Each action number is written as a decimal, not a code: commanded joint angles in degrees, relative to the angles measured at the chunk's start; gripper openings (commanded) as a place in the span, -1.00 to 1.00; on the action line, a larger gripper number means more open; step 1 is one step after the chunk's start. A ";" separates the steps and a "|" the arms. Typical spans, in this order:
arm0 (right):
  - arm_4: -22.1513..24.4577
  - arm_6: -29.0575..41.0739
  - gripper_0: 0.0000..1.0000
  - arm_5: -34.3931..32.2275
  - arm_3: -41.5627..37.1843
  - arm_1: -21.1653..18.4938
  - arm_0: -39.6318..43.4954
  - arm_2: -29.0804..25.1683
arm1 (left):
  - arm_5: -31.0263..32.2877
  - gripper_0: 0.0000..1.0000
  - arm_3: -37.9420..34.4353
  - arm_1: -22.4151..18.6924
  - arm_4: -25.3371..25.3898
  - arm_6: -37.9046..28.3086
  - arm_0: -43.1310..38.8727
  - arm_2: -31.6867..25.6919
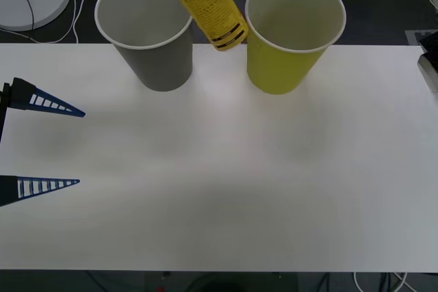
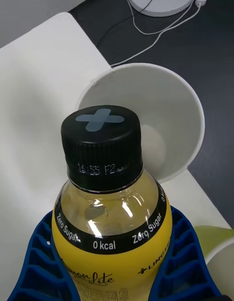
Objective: Put the can into the green bin and the plastic bottle into the gray bin
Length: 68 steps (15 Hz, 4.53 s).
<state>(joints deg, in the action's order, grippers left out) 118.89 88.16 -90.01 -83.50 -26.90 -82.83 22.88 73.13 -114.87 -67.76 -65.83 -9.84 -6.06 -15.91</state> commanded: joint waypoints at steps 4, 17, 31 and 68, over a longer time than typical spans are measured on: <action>6.35 0.00 -1.00 0.01 12.22 6.78 -5.85 0.06 | 0.00 1.00 0.00 0.00 0.00 0.00 0.00 0.00; 14.79 0.00 -1.00 9.68 36.30 17.24 -16.49 0.06 | 0.00 1.00 0.00 0.00 0.00 0.00 0.00 0.00; 19.18 0.00 -1.00 17.33 50.27 22.86 -22.29 -0.46 | 0.00 1.00 0.00 0.00 0.00 0.00 0.00 0.00; 12.51 -10.20 1.00 23.13 55.37 23.21 -22.20 -2.66 | 0.00 1.00 0.00 0.00 0.00 0.00 0.00 0.00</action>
<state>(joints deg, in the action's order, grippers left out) 132.40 78.75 -66.68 -28.09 -3.43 -105.09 20.26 73.13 -114.87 -67.76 -65.83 -9.84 -6.06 -15.91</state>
